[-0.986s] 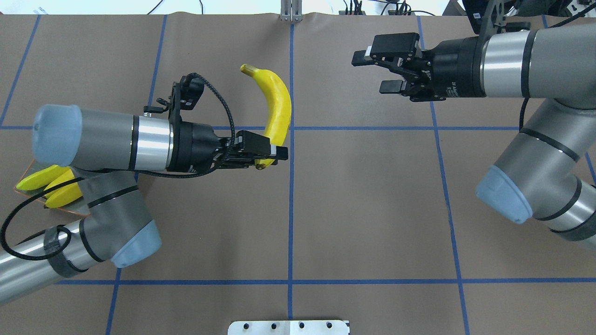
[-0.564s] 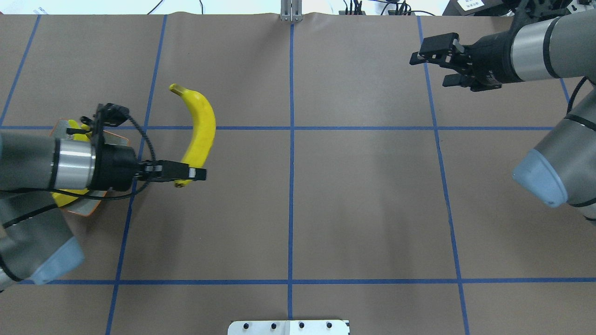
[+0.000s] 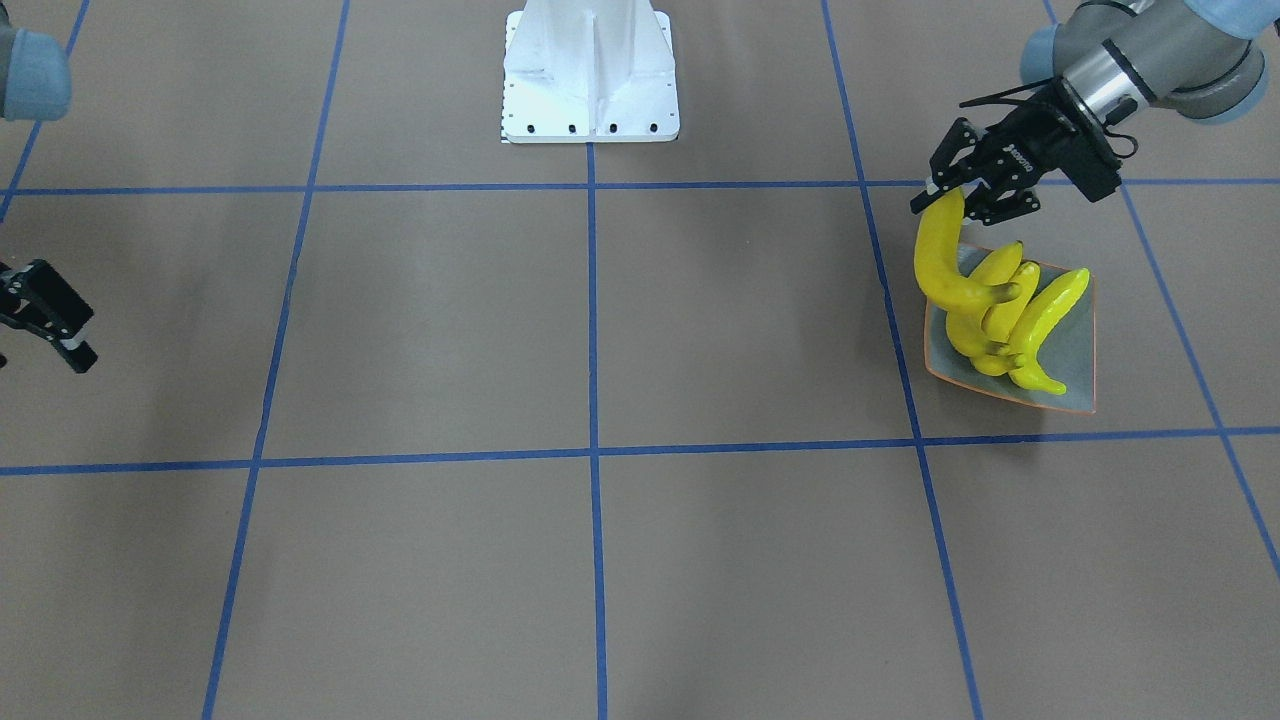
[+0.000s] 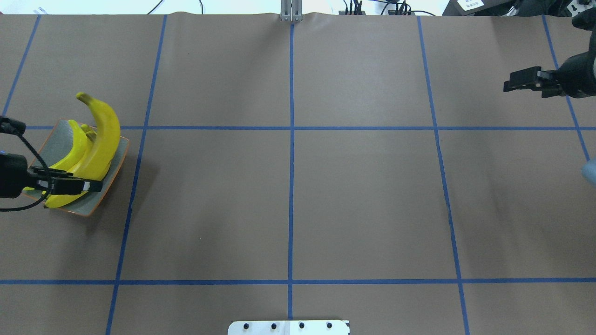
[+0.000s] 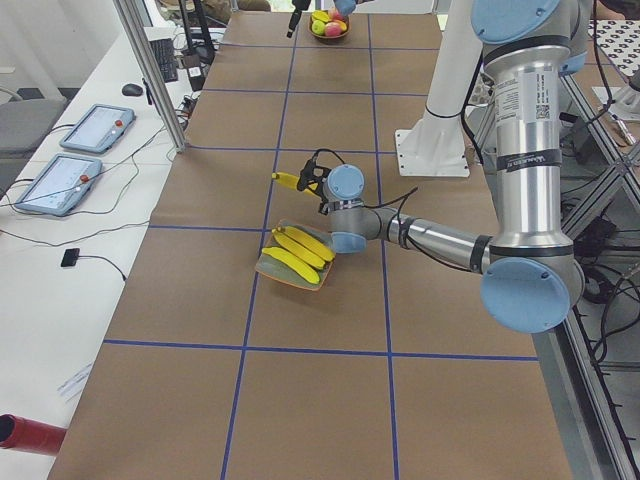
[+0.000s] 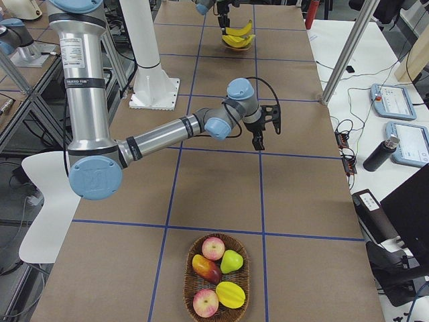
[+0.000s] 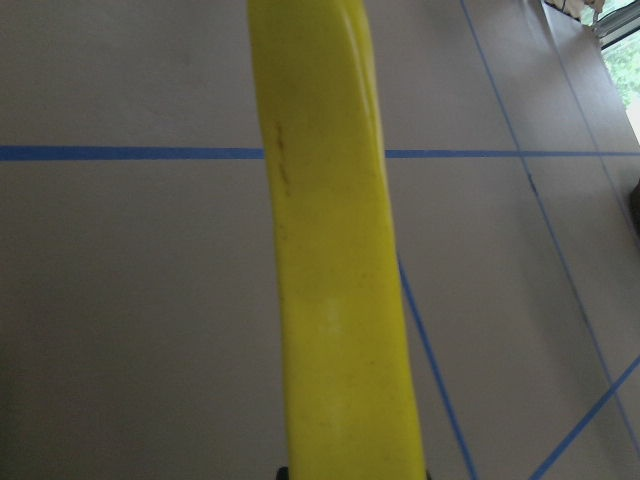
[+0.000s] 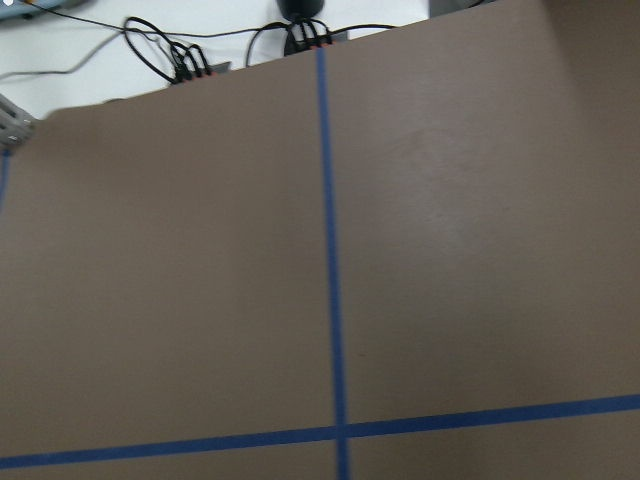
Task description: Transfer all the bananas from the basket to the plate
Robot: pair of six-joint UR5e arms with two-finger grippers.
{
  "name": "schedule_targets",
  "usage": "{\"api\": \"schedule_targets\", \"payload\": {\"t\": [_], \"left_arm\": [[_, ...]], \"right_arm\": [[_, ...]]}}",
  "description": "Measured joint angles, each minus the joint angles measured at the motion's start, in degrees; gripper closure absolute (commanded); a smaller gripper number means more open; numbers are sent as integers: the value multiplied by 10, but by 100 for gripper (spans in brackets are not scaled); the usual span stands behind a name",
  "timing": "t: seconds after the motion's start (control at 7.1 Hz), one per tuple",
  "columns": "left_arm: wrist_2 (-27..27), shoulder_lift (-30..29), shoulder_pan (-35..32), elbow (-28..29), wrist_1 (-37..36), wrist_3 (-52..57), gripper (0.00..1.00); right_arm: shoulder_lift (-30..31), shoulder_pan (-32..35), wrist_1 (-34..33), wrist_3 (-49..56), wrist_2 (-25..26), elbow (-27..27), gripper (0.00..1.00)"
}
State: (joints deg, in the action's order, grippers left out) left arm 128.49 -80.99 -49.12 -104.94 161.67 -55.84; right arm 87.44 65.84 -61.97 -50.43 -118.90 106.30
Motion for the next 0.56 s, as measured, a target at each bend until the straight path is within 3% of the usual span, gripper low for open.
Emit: {"api": "schedule_targets", "payload": {"t": [0.56], "left_arm": [[6,69,11,28,-4,145,100]], "right_arm": [[30,93,3,212,-49,-87,0]]}}
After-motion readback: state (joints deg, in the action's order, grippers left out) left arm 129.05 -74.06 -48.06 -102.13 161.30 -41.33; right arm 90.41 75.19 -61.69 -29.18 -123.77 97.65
